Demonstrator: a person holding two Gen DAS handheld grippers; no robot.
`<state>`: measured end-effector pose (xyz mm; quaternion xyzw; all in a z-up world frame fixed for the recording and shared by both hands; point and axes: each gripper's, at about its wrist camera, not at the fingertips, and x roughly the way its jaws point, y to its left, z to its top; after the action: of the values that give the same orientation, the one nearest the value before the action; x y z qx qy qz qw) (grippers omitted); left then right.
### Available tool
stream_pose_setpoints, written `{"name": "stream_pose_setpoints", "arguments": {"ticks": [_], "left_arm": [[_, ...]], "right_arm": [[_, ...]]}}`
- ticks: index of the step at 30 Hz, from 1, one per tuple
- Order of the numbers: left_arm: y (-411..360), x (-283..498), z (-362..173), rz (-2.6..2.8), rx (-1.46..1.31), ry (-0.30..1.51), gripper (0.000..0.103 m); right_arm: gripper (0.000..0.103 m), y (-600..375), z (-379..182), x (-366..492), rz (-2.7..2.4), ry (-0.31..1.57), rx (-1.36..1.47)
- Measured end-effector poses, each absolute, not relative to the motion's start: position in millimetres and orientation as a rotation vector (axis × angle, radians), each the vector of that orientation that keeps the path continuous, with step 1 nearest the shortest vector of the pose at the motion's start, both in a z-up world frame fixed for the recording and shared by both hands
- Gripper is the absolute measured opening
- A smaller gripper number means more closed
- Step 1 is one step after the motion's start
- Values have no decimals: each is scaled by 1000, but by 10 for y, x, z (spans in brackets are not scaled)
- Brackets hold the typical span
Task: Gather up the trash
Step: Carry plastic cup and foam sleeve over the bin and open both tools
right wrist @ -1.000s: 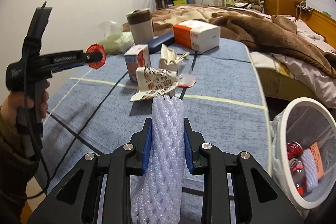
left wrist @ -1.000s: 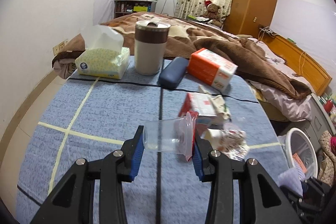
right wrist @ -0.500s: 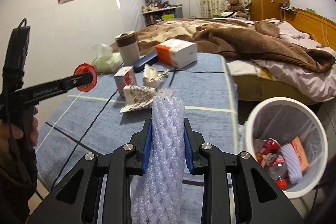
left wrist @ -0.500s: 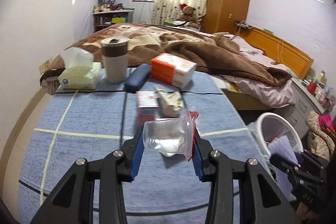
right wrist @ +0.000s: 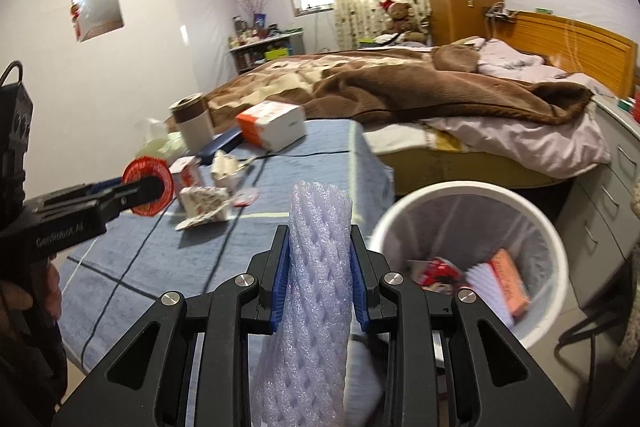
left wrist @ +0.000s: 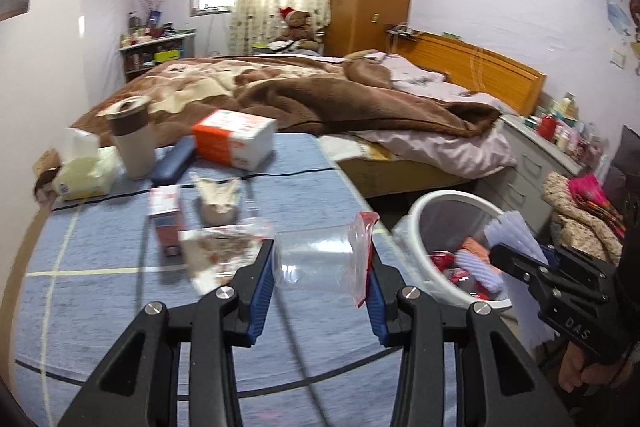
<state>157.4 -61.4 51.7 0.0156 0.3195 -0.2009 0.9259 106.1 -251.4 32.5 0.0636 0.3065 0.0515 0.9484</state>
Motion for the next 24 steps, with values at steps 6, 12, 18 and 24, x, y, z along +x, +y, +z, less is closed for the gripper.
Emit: {"name": "stream_pose_setpoints", "arguments": {"ticks": [6,12,18,24], "left_arm": [[-1051,1543,511,-487,71,656,42],[-1434,1559,504,-553,91,666,42],[-1782,1562,412,-627,98,689,42],[-2139,1549,262,-666,148,712,42]], "right_arm": [[28,-2823,349,1005,28,614,147],[28,-3107,352,990,-24,617,165],[28,-3432,271,1042,-60,645,213],[28,-3718,93,1131,-76,703,277]]}}
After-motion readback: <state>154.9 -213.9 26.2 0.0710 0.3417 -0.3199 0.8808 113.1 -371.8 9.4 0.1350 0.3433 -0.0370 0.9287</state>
